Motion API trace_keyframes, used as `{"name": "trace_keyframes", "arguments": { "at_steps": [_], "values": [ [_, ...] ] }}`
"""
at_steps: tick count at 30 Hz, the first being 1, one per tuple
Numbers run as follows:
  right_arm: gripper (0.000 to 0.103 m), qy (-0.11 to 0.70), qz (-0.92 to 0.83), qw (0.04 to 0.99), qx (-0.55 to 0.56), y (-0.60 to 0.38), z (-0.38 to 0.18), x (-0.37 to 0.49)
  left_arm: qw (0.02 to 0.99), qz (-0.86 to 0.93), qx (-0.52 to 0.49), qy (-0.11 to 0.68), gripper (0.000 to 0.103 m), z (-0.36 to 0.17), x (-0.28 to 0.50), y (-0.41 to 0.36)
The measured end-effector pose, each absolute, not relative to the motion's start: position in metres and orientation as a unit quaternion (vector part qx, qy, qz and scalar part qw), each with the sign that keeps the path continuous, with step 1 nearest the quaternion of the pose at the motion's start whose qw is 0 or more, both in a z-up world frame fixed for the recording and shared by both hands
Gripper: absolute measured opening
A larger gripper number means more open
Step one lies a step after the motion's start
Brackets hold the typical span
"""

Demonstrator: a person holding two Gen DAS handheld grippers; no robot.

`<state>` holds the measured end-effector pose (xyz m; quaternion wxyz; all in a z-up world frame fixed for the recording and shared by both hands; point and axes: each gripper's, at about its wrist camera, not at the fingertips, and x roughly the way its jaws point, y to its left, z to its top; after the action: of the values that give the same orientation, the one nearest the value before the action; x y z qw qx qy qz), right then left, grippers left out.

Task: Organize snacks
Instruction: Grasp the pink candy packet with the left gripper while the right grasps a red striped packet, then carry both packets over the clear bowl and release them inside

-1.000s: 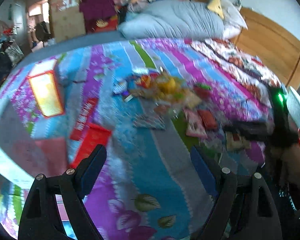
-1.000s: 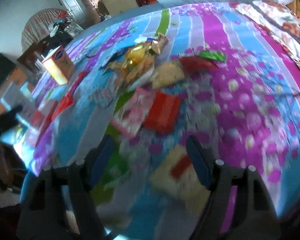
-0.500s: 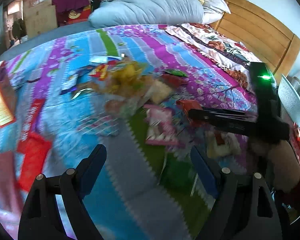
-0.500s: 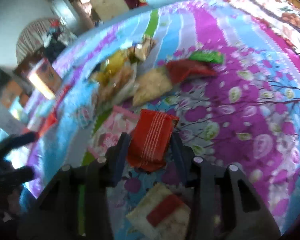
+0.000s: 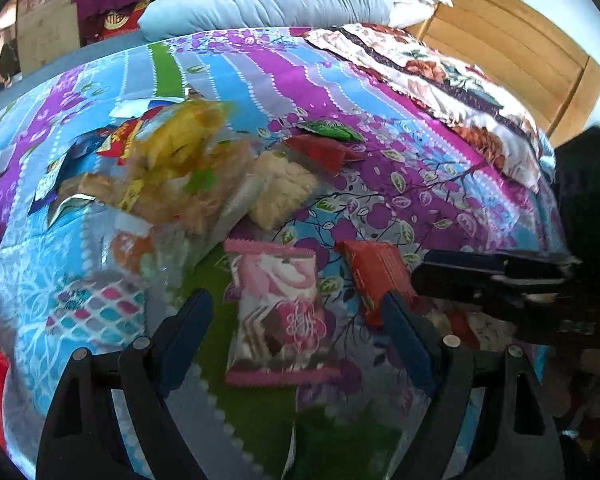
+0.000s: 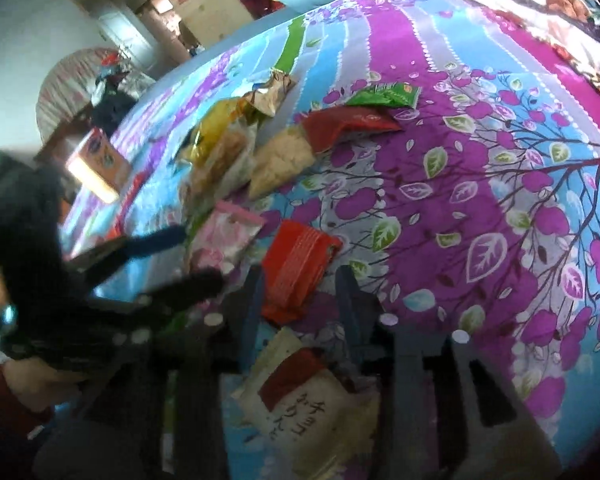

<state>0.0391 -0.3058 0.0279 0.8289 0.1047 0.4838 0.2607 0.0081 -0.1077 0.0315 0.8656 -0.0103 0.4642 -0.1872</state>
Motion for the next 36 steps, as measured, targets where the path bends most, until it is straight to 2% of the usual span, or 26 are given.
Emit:
{"name": "trace_keyframes", "arguments": {
  "at_steps": [2,3,11,18,22,28,36],
  "values": [
    [0.043,0.483,0.264,0.829,0.1,-0.299,0.029,0.04,0.861,-0.18,0.007,0.476,0.063,0.024,0.011,-0.111],
    [0.048,0.484,0.265,0.828,0.098,-0.296,0.029,0.04,0.861,-0.173,0.013,0.479,0.049,0.021,0.011,-0.11],
    [0.053,0.497,0.227,0.835,0.057,-0.273,0.017,0.045,0.877,-0.141,0.001,0.458,0.047,0.034,-0.001,-0.08],
    [0.049,0.489,0.195,0.85,0.002,-0.26,0.012,0.044,0.884,-0.127,-0.017,0.45,0.047,0.041,-0.013,-0.069],
    [0.045,0.48,0.199,0.854,0.006,-0.263,0.015,0.037,0.887,-0.129,-0.023,0.443,0.047,0.048,-0.022,-0.068],
    [0.044,0.435,0.221,0.873,-0.002,-0.256,0.052,0.021,0.9,-0.113,-0.034,0.419,0.047,0.074,-0.034,-0.053],
    [0.044,0.383,0.262,0.886,-0.008,-0.228,0.108,0.009,0.925,-0.068,-0.027,0.373,0.047,0.134,-0.058,-0.021]
  ]
}}
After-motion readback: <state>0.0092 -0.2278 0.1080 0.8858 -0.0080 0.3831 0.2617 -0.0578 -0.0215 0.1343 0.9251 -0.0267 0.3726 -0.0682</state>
